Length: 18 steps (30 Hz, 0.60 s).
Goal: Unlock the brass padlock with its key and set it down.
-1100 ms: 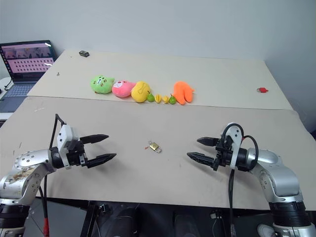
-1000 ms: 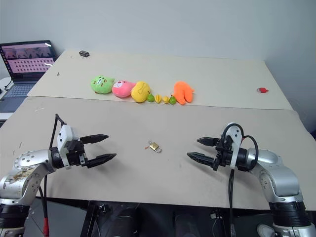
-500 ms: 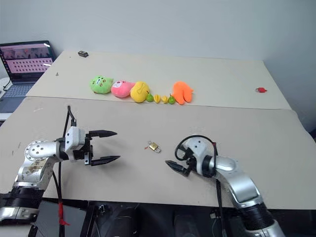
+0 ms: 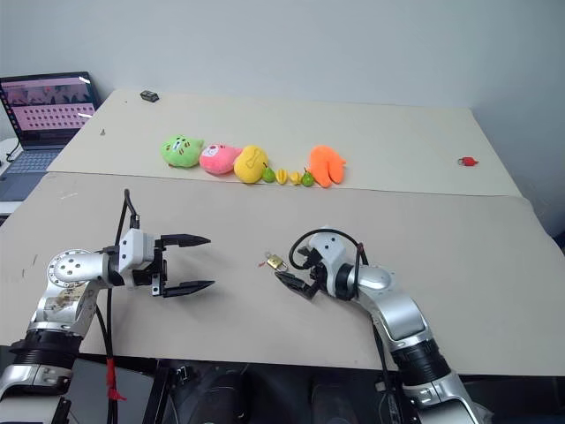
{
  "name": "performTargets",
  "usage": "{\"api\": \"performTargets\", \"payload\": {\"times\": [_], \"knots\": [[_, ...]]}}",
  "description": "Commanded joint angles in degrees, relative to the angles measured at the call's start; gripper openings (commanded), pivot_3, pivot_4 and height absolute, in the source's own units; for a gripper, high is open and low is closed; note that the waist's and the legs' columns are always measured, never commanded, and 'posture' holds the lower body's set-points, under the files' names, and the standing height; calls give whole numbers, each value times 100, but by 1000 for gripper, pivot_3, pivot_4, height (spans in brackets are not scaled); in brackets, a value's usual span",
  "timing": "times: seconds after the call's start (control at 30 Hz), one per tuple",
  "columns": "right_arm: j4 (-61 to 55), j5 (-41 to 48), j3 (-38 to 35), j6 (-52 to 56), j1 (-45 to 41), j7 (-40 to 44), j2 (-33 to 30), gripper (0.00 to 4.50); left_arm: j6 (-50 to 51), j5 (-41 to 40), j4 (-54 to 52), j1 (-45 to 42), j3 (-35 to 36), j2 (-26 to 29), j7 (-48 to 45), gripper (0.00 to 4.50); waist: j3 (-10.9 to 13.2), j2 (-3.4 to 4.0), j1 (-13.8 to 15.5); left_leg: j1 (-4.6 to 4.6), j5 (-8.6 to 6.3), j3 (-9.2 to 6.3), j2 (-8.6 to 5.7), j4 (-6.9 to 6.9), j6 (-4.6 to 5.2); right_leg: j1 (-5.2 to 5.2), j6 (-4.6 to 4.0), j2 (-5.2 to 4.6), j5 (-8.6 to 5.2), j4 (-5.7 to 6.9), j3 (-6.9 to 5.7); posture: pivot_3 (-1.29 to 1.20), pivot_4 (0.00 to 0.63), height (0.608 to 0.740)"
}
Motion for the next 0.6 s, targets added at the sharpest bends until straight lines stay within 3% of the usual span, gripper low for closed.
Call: {"api": "performTargets", "payload": {"times": [0.03, 0.47, 0.6], "knots": [[9, -70, 115, -154, -118, 41, 111, 4500, 4, -44, -180, -74, 40, 8, 77, 4470, 0, 0, 0, 0, 0, 0, 0, 0, 0, 1, -1, 0, 1, 0, 0, 0, 150, 722], [731, -594, 347, -725, -330, -208, 529, 4500, 66, -28, -308, 7, 14, -44, 249, 4470, -1, -1, -50, 4, 0, 0, 3, 0, 0, 2, -3, 4, 2, 3, 0, 0, 150, 722], [765, -661, 299, -911, -311, -132, 472, 3402, 72, -21, -324, 14, 18, -47, 309, 4500, -1, -1, -86, 5, 0, 0, 4, 0, 0, 3, -3, 4, 2, 3, 0, 0, 150, 722]]}}
